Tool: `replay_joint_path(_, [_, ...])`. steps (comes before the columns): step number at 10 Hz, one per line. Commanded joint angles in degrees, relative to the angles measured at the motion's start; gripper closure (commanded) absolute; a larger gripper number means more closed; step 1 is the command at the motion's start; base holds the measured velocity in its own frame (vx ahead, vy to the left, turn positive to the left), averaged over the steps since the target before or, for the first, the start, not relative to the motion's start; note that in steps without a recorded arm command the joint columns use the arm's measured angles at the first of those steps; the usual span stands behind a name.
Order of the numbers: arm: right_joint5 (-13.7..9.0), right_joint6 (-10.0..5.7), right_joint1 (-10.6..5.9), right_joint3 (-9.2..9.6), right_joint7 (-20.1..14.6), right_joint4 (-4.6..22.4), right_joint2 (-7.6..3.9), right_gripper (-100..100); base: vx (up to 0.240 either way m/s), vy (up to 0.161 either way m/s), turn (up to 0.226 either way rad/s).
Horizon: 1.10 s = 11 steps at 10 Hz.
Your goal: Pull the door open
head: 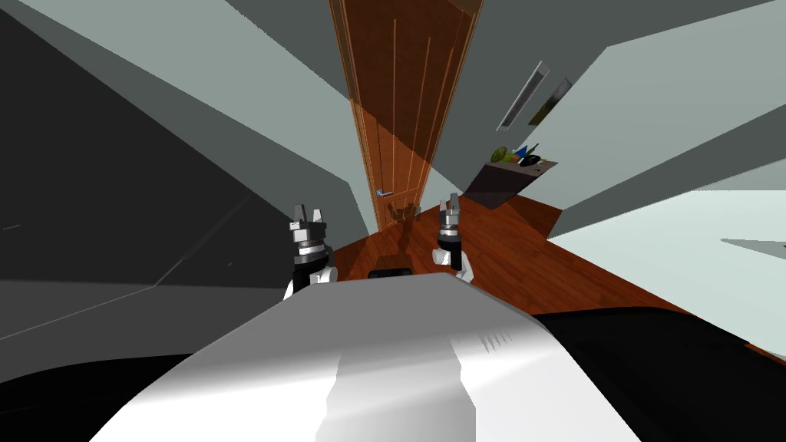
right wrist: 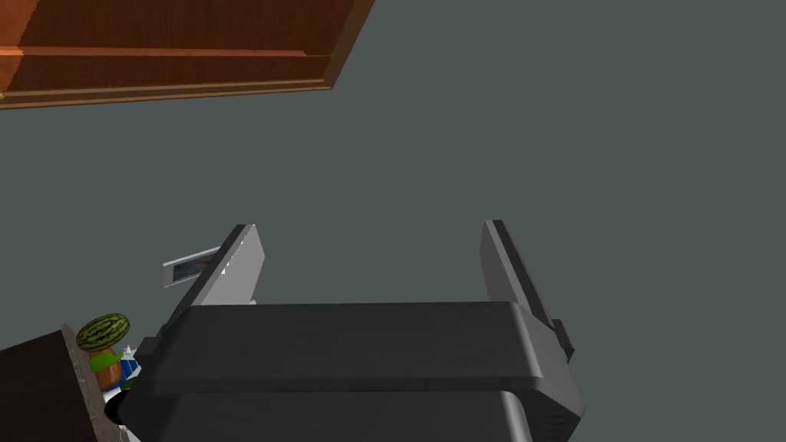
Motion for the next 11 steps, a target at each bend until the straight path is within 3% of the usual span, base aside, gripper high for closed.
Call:
replay_joint_path(1, [-0.24,-0.39,-0.90,-0.18,-0.27,2.74,-0.28,-100,0.049,-0.005,0.087])
replay_joint_path(6, [-0.80,-1.58,-3.29,-0.49,-0.83,9.61,-0.85,-100,0.063,-0.003,0.110])
replay_joint_path(11, [-1.60,-3.28,-6.71,-0.93,-1.64,18.61,-1.59,-100,0.065,-0.007,0.120])
